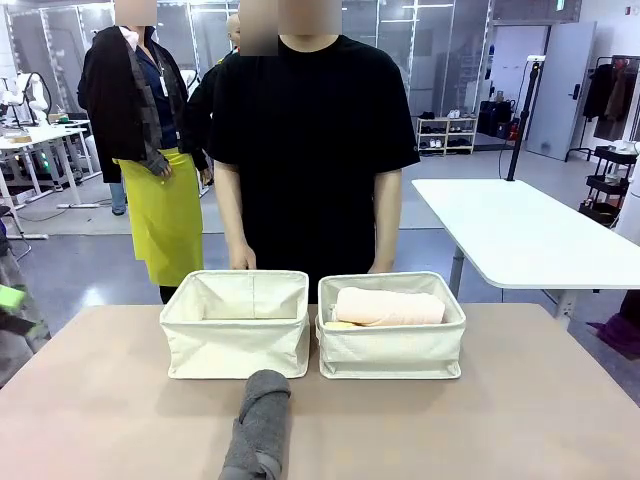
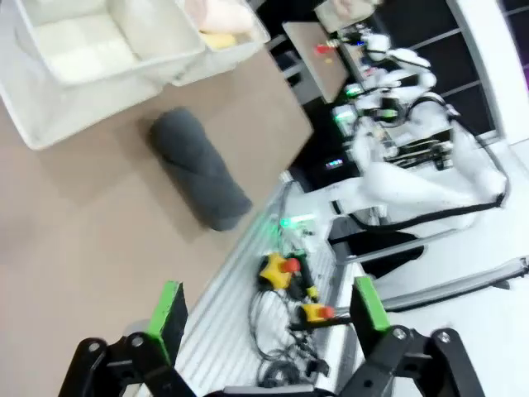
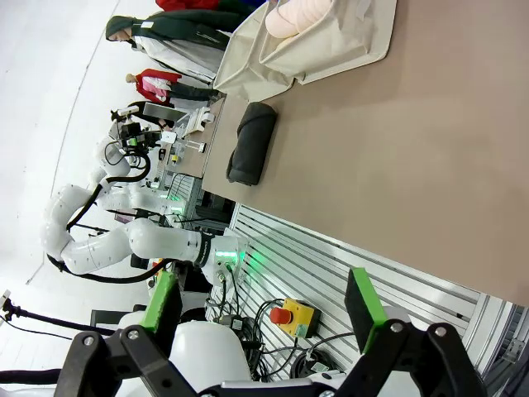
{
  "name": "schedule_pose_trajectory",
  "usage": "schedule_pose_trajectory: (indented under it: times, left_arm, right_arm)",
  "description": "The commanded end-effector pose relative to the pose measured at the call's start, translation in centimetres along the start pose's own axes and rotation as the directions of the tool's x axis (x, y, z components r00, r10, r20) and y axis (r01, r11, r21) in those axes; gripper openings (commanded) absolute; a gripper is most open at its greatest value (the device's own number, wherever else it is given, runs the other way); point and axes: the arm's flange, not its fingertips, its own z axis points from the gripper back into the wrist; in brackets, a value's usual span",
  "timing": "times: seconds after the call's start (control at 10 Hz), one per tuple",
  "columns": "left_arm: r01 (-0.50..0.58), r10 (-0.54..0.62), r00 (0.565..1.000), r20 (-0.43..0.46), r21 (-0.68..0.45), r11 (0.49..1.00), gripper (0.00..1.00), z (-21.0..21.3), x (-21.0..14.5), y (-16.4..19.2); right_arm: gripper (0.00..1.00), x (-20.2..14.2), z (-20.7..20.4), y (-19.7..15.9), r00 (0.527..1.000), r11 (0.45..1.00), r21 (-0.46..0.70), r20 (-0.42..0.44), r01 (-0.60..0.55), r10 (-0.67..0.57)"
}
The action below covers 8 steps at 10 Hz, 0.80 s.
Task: Divide the towels into two baskets.
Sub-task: Pick up one hotel-folded towel from the bottom of the table and place it in the Fabric basket indicated by the person.
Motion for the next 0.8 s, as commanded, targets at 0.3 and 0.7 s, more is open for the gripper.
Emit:
schedule_pose_trajectory:
  times: [0.3,0.7]
  left_arm:
    - [-0.075,0.106,0.986,0.13,-0.219,0.973,1.0,4.8,-3.7,6.5]
    - [-0.083,0.095,0.991,0.09,-0.133,0.988,1.0,4.2,-4.1,4.4]
  right_arm:
    - [1.0,0.0,0.1,0.3,1.0,1.0,0.005,0.005,-0.013,0.013]
    - [1.0,0.0,0.1,0.3,1.0,1.0,0.005,0.005,-0.013,0.013]
